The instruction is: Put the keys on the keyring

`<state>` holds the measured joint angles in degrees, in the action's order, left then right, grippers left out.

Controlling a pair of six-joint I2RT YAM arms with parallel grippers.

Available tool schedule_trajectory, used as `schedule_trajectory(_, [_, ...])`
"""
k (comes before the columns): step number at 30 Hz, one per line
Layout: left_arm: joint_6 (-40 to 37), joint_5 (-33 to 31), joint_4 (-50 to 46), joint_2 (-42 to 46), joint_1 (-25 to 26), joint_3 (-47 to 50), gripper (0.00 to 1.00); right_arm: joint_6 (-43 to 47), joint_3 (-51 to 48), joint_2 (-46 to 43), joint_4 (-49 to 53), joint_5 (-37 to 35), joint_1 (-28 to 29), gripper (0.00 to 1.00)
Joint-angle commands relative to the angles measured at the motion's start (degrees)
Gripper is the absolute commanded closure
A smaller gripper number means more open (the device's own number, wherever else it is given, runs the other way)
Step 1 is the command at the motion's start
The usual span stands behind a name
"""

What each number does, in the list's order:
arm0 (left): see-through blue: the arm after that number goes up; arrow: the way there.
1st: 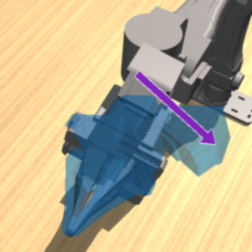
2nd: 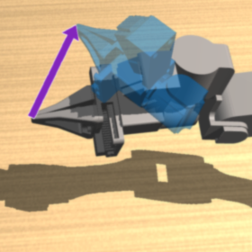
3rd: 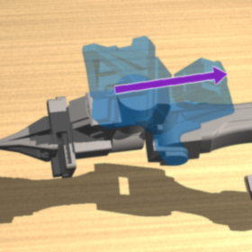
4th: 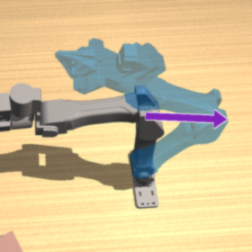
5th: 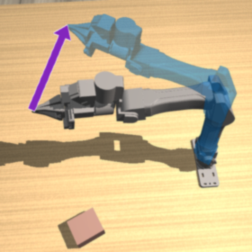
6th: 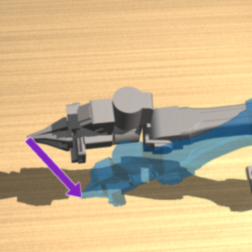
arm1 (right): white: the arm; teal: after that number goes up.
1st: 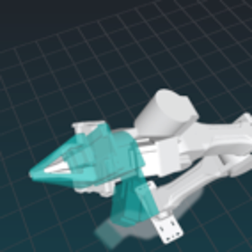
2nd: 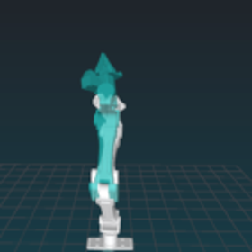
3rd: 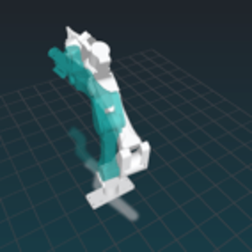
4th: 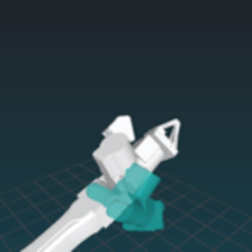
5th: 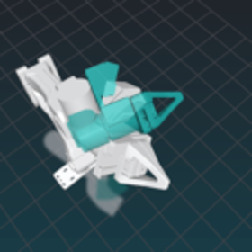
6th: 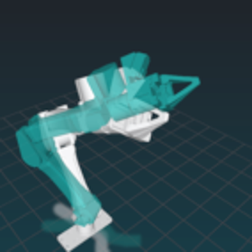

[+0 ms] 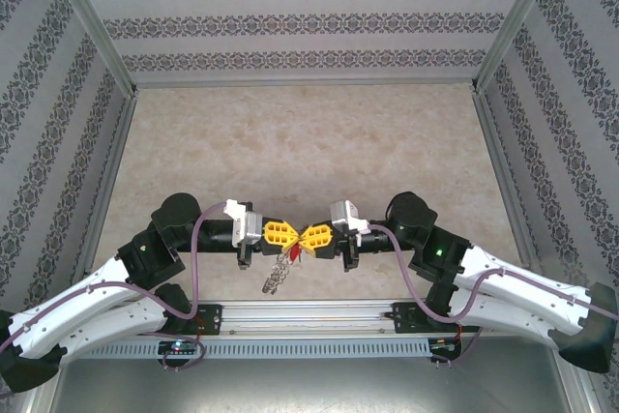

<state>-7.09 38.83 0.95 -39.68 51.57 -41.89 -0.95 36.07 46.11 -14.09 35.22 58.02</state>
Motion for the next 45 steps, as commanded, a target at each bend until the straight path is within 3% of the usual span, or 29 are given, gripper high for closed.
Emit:
schedule_trajectory(1, [0.20, 0.08, 2.35, 0.22, -0.77, -0.52, 1.00, 0.87, -0.66, -2.25, -3.18, 0.58, 0.86, 1.00])
schedule_trajectory(3, [-0.65, -0.69, -0.26, -0.04, -0.77, -1.50, 0.97, 0.95, -0.40, -2.81, -1.98, -0.27, 0.78, 1.00])
schedule_trajectory(5, [-2.67, -2.15, -4.91, -0.25, -0.77, -3.29, 0.82, 0.95, 0.40, -2.84, 0.09, -1.04, 0.70, 1.00])
schedule_trajectory(7, [-5.12, -4.24, -11.09, -0.91, -0.77, -6.31, 0.74, 1.03, 1.99, -2.36, 3.90, -1.77, 0.52, 1.00])
schedule_trajectory(13, [-10.02, -10.00, -26.04, -2.73, -0.77, -13.68, 0.69, 1.25, 6.48, -1.59, 14.46, -4.14, -1.34, 1.00])
schedule_trajectory(25, [-6.49, -9.29, -33.24, -8.75, -0.08, -19.90, 0.67, 2.58, 11.24, 2.23, 23.22, -4.20, -3.18, 1.00])
schedule_trajectory(34, [-6.05, -13.09, -38.30, -13.48, 0.99, -23.04, 0.67, 3.02, 12.26, 4.06, 24.31, -4.11, -3.18, 1.00])
schedule_trajectory(45, [-5.90, -12.27, -39.97, -17.62, 1.08, -23.80, 0.67, 3.14, 12.35, 4.53, 23.97, -3.58, -3.19, 1.00])
